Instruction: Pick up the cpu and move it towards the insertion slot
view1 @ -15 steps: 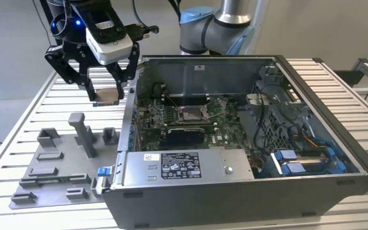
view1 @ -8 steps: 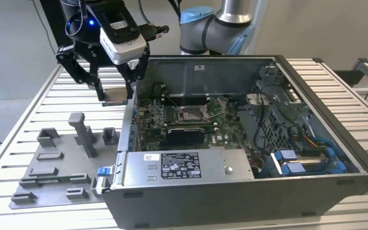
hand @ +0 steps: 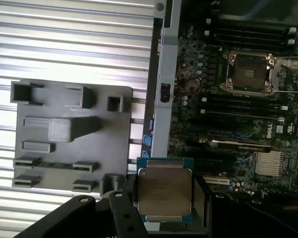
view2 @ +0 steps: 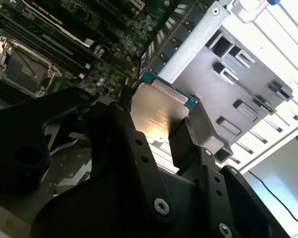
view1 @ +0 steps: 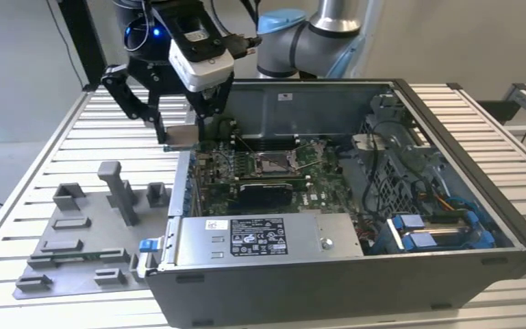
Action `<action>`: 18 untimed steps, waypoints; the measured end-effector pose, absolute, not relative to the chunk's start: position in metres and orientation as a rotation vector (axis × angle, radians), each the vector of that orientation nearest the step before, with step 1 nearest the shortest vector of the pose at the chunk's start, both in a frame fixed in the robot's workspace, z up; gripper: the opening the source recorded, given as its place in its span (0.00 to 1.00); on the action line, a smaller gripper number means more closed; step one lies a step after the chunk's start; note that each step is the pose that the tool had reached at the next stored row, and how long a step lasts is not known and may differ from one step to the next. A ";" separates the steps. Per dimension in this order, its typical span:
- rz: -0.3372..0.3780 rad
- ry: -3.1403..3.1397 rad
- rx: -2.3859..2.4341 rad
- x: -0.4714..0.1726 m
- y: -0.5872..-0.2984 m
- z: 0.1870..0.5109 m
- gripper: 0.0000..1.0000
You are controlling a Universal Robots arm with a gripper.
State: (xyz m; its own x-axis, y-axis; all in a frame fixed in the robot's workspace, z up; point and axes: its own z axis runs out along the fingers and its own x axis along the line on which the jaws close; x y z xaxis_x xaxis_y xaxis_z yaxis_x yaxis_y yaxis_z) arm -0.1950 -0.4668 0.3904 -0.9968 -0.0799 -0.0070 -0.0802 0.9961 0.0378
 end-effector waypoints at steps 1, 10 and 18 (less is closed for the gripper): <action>0.060 3.133 -0.126 -0.193 -0.467 0.390 0.00; 0.060 3.133 -0.126 -0.170 -0.467 0.390 0.00; 0.060 3.133 -0.126 -0.150 -0.467 0.390 0.00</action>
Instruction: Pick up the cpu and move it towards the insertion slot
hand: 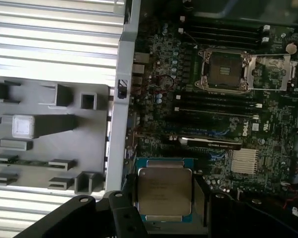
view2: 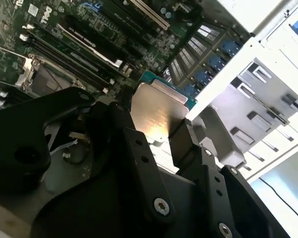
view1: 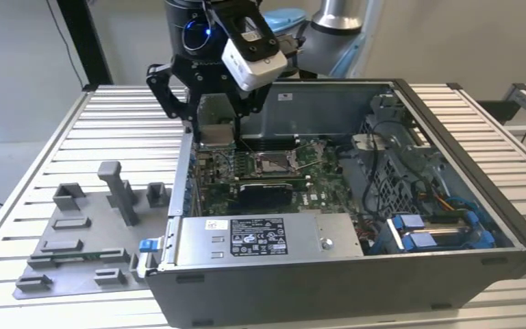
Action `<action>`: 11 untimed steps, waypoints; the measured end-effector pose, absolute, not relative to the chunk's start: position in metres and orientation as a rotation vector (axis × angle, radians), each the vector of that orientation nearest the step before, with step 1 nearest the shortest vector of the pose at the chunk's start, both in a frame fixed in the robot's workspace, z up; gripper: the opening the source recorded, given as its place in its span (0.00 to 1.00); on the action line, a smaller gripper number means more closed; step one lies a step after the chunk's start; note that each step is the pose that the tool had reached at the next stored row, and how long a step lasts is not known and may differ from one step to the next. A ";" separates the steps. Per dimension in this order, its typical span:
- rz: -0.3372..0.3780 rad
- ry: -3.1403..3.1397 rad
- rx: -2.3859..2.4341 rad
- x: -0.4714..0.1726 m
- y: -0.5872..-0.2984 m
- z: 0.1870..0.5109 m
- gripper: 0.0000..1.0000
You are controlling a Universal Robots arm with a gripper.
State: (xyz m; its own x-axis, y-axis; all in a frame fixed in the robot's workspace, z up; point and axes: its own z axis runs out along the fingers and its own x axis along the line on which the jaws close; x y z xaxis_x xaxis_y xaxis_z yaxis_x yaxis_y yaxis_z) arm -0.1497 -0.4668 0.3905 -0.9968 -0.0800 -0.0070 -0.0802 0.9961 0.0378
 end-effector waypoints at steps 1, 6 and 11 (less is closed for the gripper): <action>0.060 3.133 -0.126 -0.147 -0.467 0.390 0.00; 0.060 3.133 -0.126 -0.134 -0.467 0.390 0.00; 0.060 3.133 -0.126 -0.121 -0.467 0.390 0.00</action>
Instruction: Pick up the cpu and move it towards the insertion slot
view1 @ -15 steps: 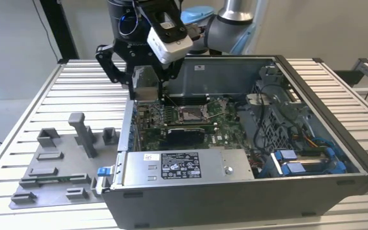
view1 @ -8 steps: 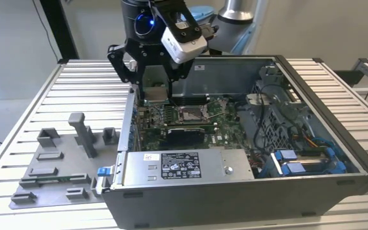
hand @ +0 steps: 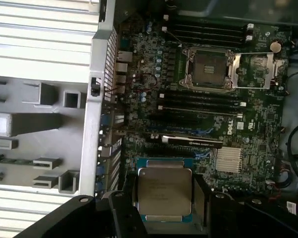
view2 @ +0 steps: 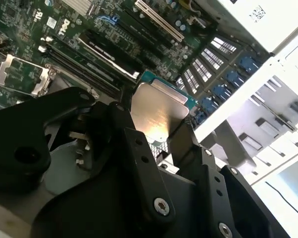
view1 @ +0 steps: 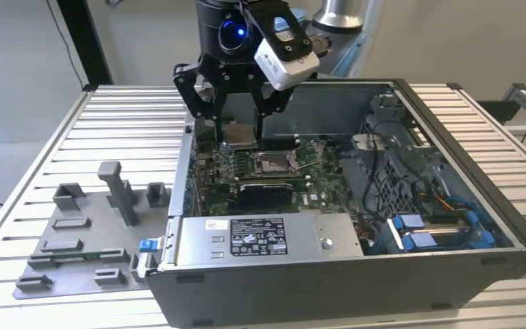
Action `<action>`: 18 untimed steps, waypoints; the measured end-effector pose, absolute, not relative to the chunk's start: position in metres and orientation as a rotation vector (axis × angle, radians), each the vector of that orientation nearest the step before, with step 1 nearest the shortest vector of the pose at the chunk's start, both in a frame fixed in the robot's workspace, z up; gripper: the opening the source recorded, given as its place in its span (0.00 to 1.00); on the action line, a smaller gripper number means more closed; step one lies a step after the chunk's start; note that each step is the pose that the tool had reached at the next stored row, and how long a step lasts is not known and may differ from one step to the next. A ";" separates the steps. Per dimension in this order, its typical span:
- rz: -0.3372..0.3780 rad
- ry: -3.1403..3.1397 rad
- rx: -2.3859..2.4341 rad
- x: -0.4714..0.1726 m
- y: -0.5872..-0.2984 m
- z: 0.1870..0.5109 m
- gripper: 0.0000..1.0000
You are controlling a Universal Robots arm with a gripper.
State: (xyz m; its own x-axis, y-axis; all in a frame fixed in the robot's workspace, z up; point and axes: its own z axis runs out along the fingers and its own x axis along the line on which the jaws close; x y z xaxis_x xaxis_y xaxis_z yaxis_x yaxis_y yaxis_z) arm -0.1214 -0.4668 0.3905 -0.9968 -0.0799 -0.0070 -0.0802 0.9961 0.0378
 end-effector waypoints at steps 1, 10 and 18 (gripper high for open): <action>0.060 3.133 -0.126 -0.119 -0.467 0.390 0.00; 0.060 3.133 -0.126 -0.096 -0.467 0.390 0.00; 0.060 3.133 -0.126 -0.077 -0.467 0.390 0.00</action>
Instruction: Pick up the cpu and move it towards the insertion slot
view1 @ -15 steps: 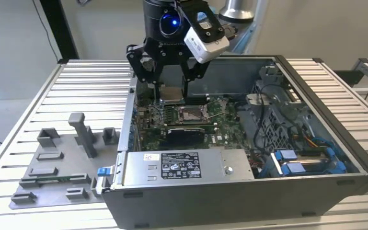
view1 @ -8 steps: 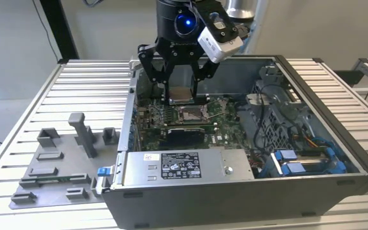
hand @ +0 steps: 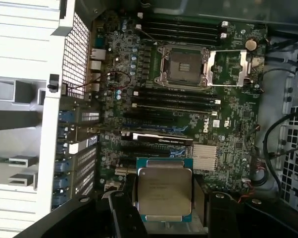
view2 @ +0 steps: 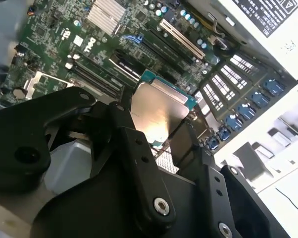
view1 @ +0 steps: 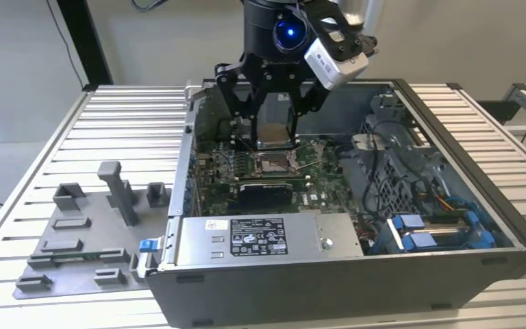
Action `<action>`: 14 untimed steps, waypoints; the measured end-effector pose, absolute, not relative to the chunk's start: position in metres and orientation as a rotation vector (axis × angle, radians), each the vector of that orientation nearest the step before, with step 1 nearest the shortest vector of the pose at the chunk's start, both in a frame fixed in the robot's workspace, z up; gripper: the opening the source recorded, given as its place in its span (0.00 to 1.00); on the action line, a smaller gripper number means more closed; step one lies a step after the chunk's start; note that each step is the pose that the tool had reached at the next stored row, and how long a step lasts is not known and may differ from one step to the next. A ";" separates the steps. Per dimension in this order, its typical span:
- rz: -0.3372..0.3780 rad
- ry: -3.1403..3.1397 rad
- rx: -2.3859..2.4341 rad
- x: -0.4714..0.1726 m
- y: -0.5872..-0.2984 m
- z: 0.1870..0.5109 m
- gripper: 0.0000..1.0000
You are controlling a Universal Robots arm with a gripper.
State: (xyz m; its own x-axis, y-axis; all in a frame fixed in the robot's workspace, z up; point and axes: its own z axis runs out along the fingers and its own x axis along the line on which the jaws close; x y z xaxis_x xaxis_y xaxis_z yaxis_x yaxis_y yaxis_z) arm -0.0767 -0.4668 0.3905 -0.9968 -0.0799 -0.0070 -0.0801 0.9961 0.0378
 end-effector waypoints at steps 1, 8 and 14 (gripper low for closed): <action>0.060 3.133 -0.126 -0.074 -0.467 0.390 0.00; 0.060 3.133 -0.126 -0.057 -0.467 0.390 0.00; 0.060 3.133 -0.126 -0.043 -0.467 0.390 0.00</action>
State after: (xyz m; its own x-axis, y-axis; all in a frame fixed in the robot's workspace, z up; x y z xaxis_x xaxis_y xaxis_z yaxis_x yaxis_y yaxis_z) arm -0.0433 -0.4668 0.3905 -0.9968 -0.0799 -0.0069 -0.0801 0.9961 0.0378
